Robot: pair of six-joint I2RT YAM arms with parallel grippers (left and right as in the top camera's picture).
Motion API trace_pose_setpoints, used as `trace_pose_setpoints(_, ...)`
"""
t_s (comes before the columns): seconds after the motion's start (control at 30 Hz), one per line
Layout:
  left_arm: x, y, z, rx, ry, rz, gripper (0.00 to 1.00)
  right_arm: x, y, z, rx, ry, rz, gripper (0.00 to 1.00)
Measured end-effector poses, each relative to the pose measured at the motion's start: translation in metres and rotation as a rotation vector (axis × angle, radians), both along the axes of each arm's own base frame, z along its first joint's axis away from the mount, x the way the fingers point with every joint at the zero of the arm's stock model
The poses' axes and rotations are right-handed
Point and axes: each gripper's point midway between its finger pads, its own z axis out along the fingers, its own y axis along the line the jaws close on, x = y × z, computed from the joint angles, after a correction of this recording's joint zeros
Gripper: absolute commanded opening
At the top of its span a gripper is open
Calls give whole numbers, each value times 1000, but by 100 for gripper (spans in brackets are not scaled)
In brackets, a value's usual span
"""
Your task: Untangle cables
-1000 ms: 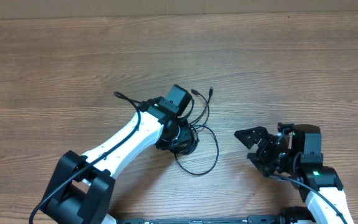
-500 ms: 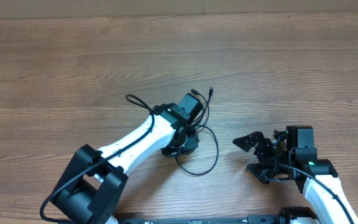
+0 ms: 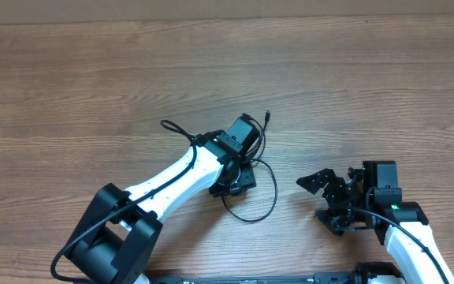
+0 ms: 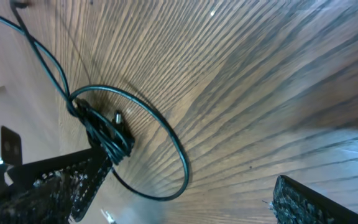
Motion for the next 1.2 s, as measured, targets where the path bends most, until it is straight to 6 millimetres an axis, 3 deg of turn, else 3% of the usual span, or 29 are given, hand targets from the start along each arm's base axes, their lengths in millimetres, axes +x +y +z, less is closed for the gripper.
trace_pose_setpoints(0.07,1,1,0,7,-6,3,63,0,-1,-1,-7,0,-3,100)
trace_pose_setpoints(0.17,2,2,0,15,-13,7,51,1,-2,-1,-14,-1,-6,100)
trace_pose_setpoints(0.3,15,-5,2,-11,-69,-4,50,1,-4,-2,-27,-2,-11,100)
trace_pose_setpoints(0.43,36,-20,9,-62,-195,-134,52,2,-5,-3,-36,-2,-14,100)
trace_pose_setpoints(0.57,36,-20,9,-54,-214,-205,47,2,-7,-4,-43,-2,-17,100)
trace_pose_setpoints(0.77,36,-20,9,-46,-224,-247,47,2,-7,-4,-45,-2,-18,100)
trace_pose_setpoints(0.83,35,-20,9,-45,-225,-254,41,2,-7,-4,-47,-2,-19,100)
trace_pose_setpoints(1.03,32,-19,0,-22,-213,-300,34,2,-8,-5,-50,-2,-20,100)
trace_pose_setpoints(1.13,28,-12,-2,1,-198,-377,35,2,-8,-5,-50,-1,-20,100)
trace_pose_setpoints(1.2,28,-3,2,20,-175,-417,45,2,-8,-5,-52,-2,-21,100)
